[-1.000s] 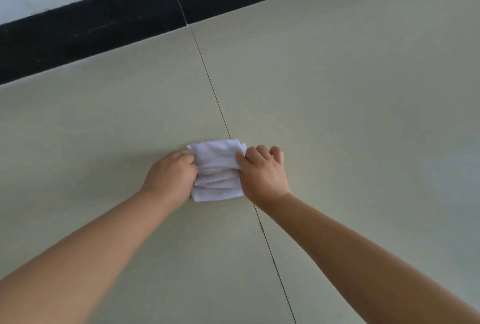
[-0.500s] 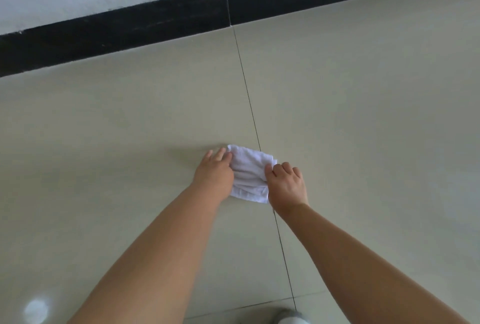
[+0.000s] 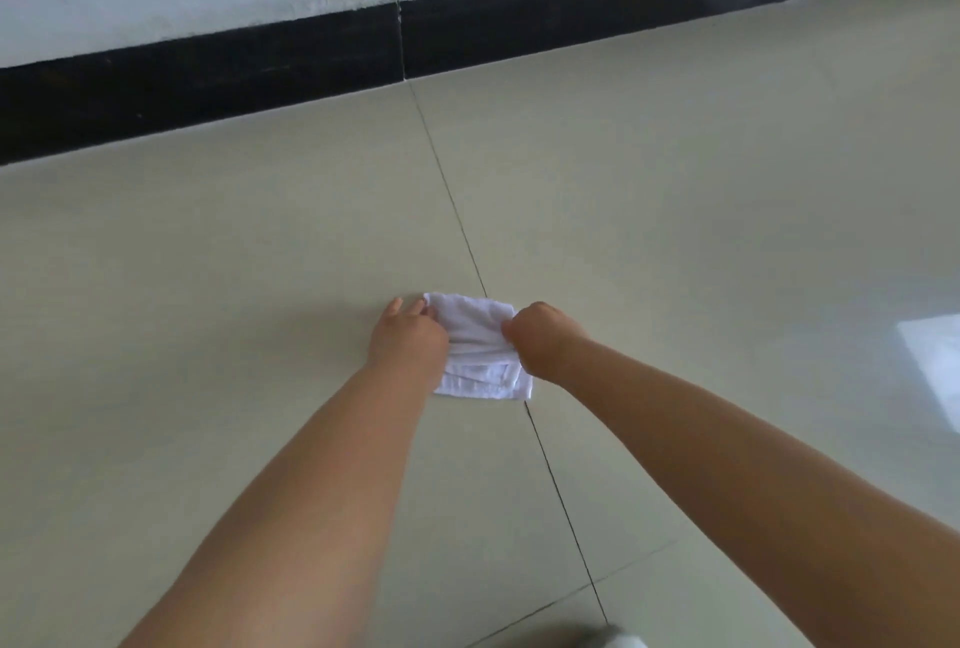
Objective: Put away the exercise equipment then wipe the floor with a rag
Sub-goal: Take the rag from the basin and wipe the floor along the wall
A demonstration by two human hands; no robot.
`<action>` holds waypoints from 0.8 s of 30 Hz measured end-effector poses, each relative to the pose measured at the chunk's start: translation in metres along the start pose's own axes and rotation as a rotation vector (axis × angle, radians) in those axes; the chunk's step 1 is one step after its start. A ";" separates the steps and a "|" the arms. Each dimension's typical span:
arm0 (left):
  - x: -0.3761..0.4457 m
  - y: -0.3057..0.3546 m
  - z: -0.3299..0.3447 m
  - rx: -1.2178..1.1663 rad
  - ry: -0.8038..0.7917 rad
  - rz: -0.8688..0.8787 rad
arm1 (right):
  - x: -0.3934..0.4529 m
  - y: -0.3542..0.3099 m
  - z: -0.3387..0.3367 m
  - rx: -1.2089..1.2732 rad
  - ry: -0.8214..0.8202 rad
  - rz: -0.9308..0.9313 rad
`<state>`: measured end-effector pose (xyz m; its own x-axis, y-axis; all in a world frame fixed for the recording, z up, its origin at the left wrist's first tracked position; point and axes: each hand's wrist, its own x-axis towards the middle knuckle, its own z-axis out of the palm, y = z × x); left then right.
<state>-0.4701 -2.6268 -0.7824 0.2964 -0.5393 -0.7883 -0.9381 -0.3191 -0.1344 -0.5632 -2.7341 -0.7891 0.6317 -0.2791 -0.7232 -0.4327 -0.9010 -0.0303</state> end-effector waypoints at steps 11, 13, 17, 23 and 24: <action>-0.012 0.008 0.016 0.005 0.101 0.016 | -0.030 -0.029 0.019 0.113 -0.064 0.142; -0.014 0.008 0.016 0.021 0.111 0.023 | -0.033 -0.030 0.025 0.090 0.016 0.121; -0.014 0.018 0.002 0.051 0.077 -0.058 | -0.029 -0.025 0.034 0.087 0.120 0.076; -0.004 0.028 -0.010 0.122 -0.054 -0.106 | -0.020 -0.010 0.029 0.006 0.203 -0.124; -0.007 0.034 -0.009 0.166 -0.074 -0.066 | -0.022 -0.002 0.031 -0.034 0.207 -0.168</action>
<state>-0.5027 -2.6412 -0.7764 0.3502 -0.4610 -0.8154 -0.9355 -0.2159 -0.2798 -0.5959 -2.7163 -0.7943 0.8124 -0.1830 -0.5537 -0.2907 -0.9502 -0.1126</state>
